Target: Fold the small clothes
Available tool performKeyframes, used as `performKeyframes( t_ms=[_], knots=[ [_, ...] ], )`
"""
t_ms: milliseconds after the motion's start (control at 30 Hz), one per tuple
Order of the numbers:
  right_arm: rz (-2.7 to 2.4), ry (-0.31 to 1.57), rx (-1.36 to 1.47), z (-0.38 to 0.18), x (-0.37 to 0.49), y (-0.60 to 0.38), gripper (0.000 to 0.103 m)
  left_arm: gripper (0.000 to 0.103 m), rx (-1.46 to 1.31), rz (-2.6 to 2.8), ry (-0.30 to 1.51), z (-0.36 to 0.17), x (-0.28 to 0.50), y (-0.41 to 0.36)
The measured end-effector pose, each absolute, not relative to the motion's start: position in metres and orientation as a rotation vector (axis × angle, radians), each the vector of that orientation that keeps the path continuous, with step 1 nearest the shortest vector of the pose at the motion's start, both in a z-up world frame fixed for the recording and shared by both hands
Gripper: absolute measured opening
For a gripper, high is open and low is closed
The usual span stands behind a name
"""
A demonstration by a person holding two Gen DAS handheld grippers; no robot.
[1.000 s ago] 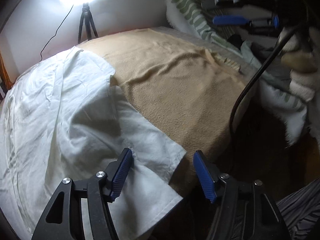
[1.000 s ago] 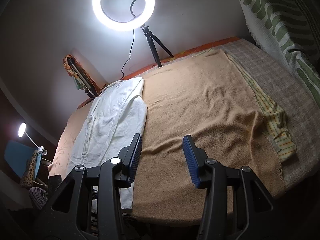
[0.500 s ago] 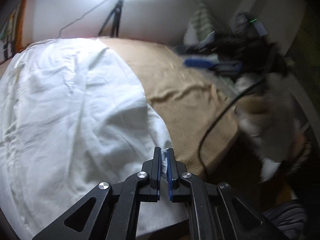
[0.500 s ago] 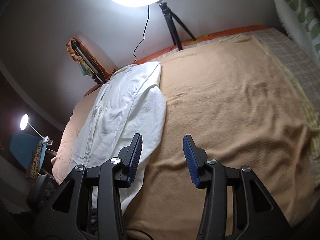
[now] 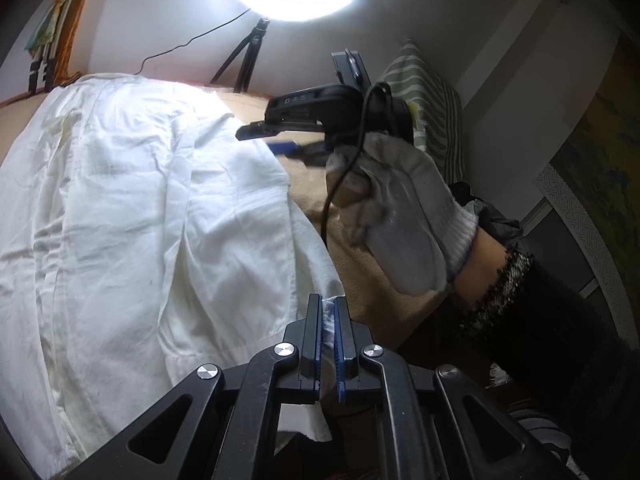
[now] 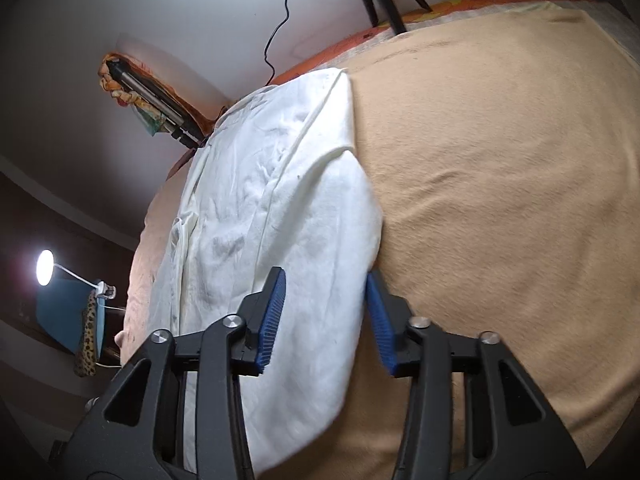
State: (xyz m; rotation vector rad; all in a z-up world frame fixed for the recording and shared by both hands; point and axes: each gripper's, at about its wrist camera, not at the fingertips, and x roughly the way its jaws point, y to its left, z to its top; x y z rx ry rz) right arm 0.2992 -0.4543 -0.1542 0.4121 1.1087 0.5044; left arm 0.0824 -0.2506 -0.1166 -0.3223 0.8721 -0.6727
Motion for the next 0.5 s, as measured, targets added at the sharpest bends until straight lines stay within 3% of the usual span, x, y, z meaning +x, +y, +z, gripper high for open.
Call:
performKeyframes(
  t_ms=[100,500],
  knots=[
    [0.454,1.102,0.337,-0.145,0.303,-0.439,0.006,0.002,-0.345,-0.673,0.871,-0.117,0.079,-0.244],
    [0.467,0.996,-0.024,-0.08,0.287,-0.344,0.004,0.002,-0.482,-0.661,0.867,-0.127,0.058,-0.196]
  ],
)
